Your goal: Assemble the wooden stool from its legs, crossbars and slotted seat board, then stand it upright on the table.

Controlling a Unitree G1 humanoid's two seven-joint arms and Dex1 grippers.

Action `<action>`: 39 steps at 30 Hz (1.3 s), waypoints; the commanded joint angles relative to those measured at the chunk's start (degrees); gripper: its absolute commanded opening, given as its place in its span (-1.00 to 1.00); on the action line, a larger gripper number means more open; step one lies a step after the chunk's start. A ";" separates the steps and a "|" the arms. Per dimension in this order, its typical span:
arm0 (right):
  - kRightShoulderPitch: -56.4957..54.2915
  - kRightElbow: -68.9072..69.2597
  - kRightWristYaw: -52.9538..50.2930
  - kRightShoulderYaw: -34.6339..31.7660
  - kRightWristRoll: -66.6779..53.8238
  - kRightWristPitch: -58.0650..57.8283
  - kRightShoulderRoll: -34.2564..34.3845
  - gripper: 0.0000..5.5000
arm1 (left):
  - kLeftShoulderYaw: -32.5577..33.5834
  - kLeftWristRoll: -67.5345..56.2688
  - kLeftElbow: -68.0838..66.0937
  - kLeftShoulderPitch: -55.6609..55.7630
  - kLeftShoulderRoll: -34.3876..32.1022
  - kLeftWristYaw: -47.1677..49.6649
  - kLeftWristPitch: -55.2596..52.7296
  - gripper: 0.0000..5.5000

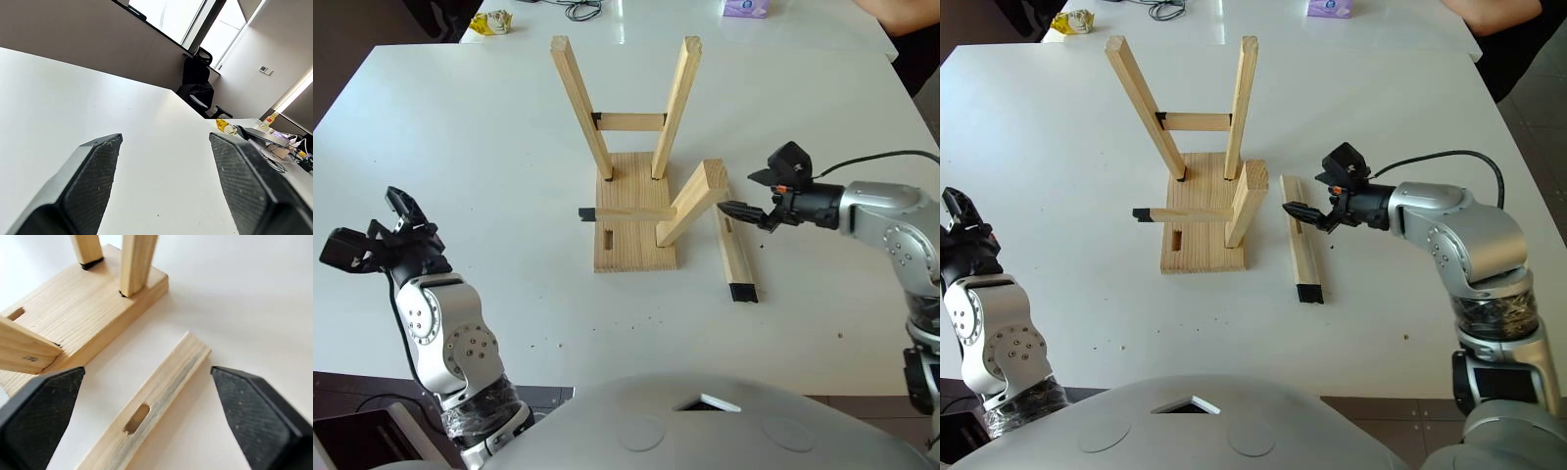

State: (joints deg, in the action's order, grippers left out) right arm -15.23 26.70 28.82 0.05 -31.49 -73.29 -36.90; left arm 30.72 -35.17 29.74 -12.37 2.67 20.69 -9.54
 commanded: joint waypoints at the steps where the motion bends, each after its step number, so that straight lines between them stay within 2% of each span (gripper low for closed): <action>1: -0.13 5.95 -7.12 -5.39 -0.30 -16.48 8.76 0.73 | -0.50 -0.22 3.98 -3.52 2.99 1.56 -0.25 0.20; 7: -1.65 4.51 -13.20 -5.33 -0.93 -19.20 11.80 0.73 | -0.96 -0.41 7.45 -6.97 5.27 3.02 0.51 0.20; 18: 1.64 1.29 -22.67 -3.18 -5.58 -19.21 13.61 0.73 | -1.41 -1.46 8.58 -6.83 3.48 4.74 0.34 0.20; 23: 2.64 0.79 -23.19 -0.60 -8.19 -19.21 9.37 0.73 | -2.11 -1.27 9.07 -7.52 4.23 5.08 0.76 0.20; 31: 7.08 3.55 -22.61 -0.91 -19.34 -19.21 -2.26 0.73 | -4.39 -0.74 12.22 -12.98 6.94 5.69 1.91 0.20; 39: 10.24 5.09 -28.24 -3.96 -24.10 -19.21 0.77 0.73 | -4.80 -1.21 10.61 -11.34 4.07 5.97 0.86 0.20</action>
State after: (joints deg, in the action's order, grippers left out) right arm -6.50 31.51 2.11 -3.24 -53.98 -91.87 -37.30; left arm 26.03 -36.12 41.24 -25.38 5.84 26.23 -7.94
